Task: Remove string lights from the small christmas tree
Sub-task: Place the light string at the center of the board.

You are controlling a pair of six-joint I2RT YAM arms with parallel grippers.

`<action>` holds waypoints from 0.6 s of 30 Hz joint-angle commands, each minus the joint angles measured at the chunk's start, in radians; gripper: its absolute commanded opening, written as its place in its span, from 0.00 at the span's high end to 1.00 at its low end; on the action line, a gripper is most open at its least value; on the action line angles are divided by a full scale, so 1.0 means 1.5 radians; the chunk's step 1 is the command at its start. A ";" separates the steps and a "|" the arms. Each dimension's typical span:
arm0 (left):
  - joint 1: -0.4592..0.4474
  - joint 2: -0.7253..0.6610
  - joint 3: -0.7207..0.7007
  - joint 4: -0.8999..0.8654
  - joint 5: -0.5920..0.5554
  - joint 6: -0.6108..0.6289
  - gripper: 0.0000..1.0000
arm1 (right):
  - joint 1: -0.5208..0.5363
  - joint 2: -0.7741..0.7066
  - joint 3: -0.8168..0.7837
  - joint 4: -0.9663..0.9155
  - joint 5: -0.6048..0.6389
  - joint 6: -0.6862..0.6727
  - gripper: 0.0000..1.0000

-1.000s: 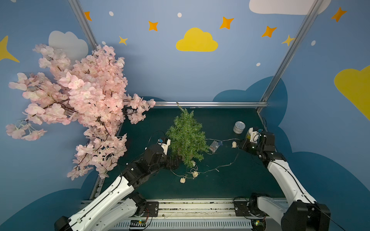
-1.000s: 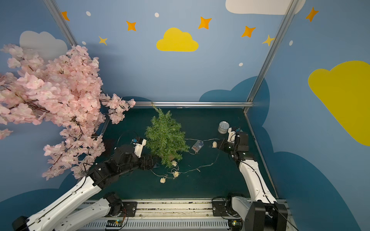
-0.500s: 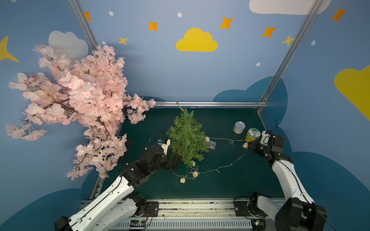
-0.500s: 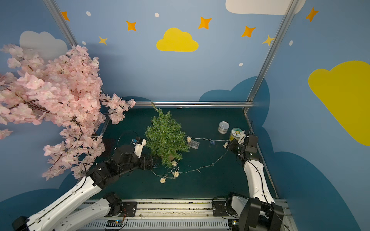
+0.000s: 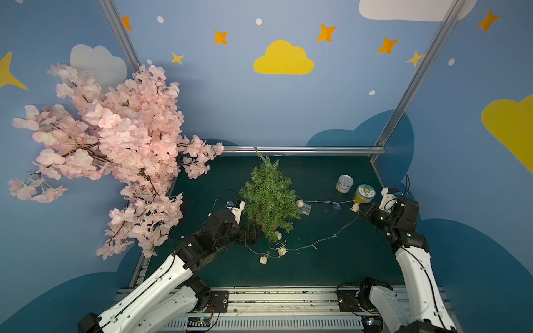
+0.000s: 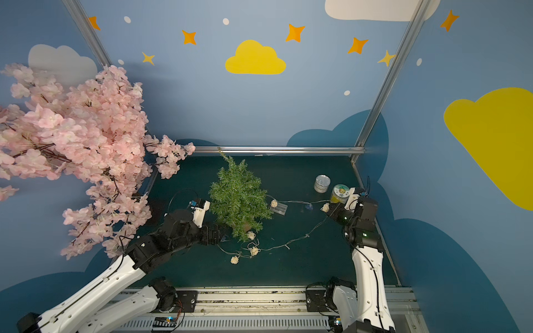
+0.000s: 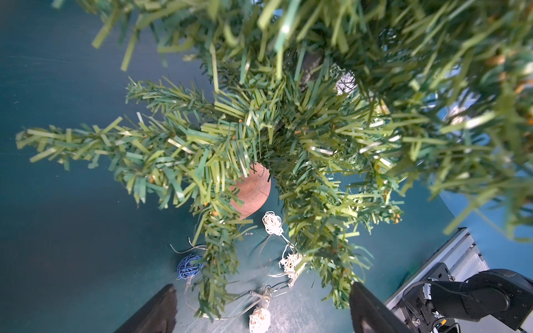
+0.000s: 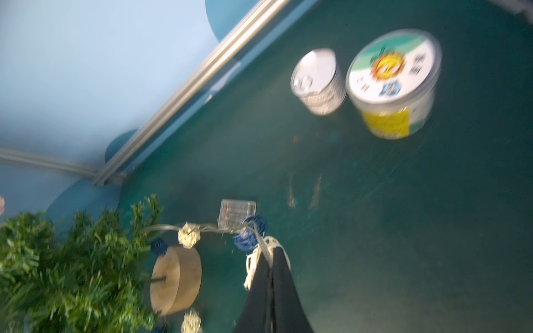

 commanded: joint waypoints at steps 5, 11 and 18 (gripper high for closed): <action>-0.022 0.024 0.032 -0.008 -0.015 0.013 0.07 | 0.085 0.015 0.038 -0.147 0.082 -0.078 0.35; -0.032 0.050 0.038 0.005 -0.017 0.011 0.07 | 0.190 -0.020 0.014 -0.051 0.003 -0.095 0.19; -0.036 0.059 0.052 0.000 -0.016 0.009 0.07 | 0.252 0.151 0.003 0.157 -0.143 -0.138 0.19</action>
